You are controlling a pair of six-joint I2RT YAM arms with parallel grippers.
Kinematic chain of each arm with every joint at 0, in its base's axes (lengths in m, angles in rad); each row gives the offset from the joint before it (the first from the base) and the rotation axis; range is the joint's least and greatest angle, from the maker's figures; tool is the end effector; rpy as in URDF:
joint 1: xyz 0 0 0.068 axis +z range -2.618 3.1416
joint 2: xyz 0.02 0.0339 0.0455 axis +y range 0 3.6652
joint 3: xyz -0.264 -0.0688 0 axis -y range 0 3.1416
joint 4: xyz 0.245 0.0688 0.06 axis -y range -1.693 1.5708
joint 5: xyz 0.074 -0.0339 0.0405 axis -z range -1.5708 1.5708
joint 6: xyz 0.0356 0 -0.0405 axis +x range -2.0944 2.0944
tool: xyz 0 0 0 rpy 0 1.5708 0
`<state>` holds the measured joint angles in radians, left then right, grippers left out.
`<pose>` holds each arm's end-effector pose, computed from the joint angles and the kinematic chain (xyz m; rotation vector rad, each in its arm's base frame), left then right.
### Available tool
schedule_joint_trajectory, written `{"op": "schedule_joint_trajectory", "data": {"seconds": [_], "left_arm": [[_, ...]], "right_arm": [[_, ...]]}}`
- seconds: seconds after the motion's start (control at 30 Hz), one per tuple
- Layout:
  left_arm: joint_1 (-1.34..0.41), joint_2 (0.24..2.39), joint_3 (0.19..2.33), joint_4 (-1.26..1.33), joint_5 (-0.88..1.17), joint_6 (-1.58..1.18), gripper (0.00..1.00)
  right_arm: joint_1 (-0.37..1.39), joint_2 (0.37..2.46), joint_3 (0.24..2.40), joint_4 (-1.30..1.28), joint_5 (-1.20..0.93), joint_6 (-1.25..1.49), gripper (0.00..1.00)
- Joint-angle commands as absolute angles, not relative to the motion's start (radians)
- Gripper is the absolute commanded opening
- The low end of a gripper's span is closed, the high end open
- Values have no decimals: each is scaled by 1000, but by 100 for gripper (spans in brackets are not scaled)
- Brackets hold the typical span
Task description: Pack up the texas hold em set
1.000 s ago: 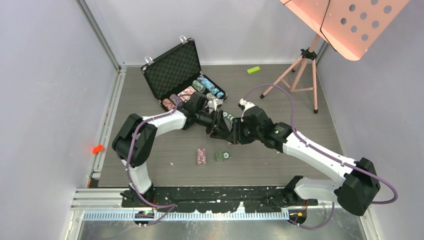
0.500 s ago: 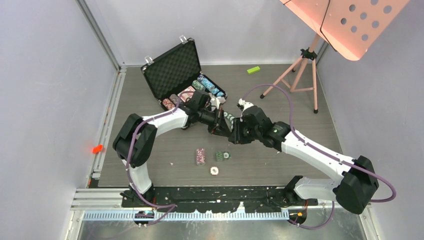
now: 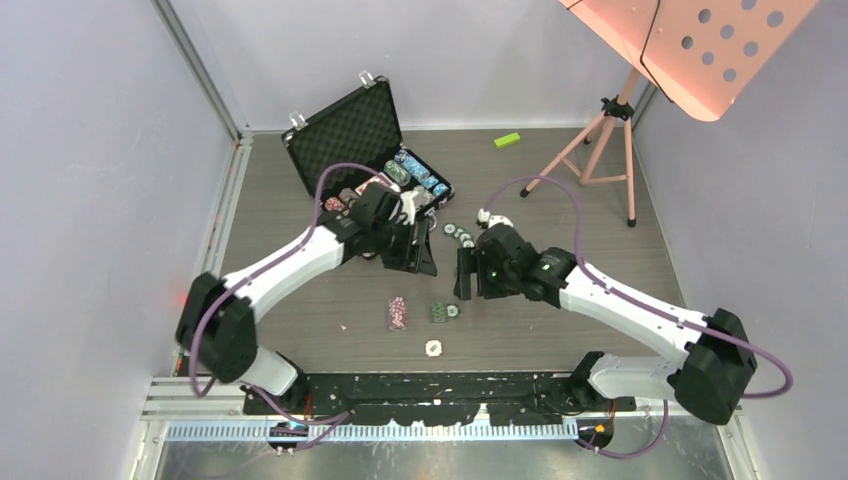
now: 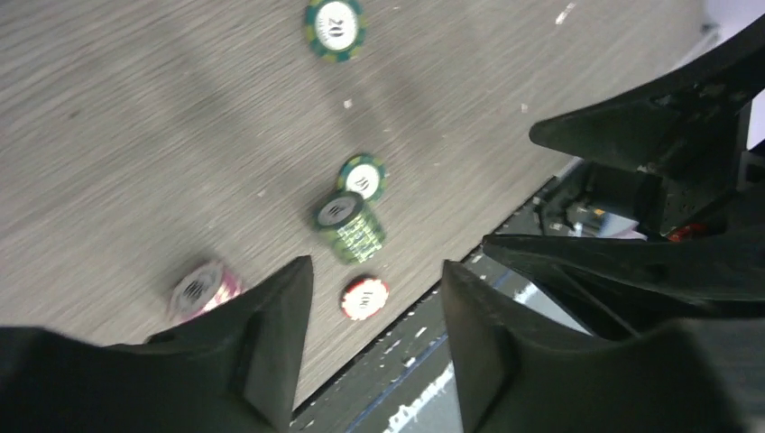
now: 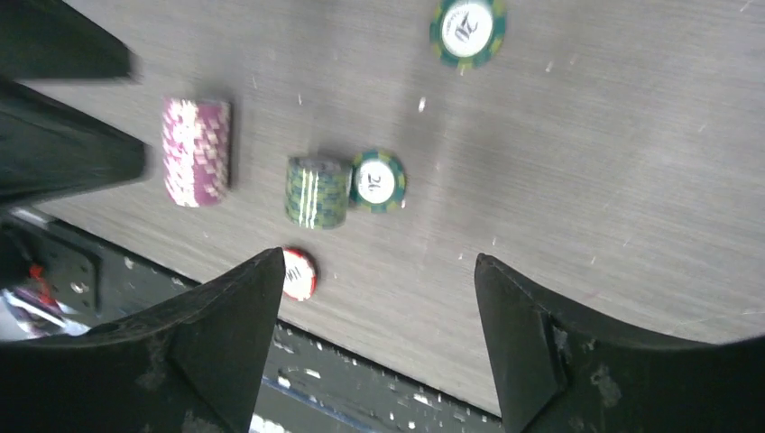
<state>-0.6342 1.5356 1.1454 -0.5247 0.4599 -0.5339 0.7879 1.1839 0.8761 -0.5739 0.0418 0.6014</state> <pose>0.2522 -0.2051 0.2557 0.3448 2.6452 -1.0182 0.1715 0.1703 0.2564 -0.2170 2.5241 0.5413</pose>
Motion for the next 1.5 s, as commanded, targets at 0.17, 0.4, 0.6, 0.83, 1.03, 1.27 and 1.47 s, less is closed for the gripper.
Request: {"op": "schedule_joint_trajectory", "data": {"seconds": [0.17,0.4,0.6,0.83,1.03,1.27,1.47], "left_arm": [[-615,1231,967,-614,55,-531,79],[-563,1134,884,-608,44,-562,89],[-515,1093,856,-639,22,-578,100],[-491,1061,837,-631,78,-569,100],[-491,1051,828,-621,94,-570,100],[-491,1032,816,-611,104,-567,100],[-490,1032,813,-610,115,-567,100]], "right_arm": [[1145,1374,971,-722,329,859,79],[1273,1622,1159,-816,406,917,71],[1276,1681,1189,-800,356,927,67],[1279,1748,1208,-784,302,936,65],[1279,1777,1180,-741,254,958,64],[1286,1809,1173,-713,222,981,60],[1288,1821,1169,-751,240,1023,58]]}}
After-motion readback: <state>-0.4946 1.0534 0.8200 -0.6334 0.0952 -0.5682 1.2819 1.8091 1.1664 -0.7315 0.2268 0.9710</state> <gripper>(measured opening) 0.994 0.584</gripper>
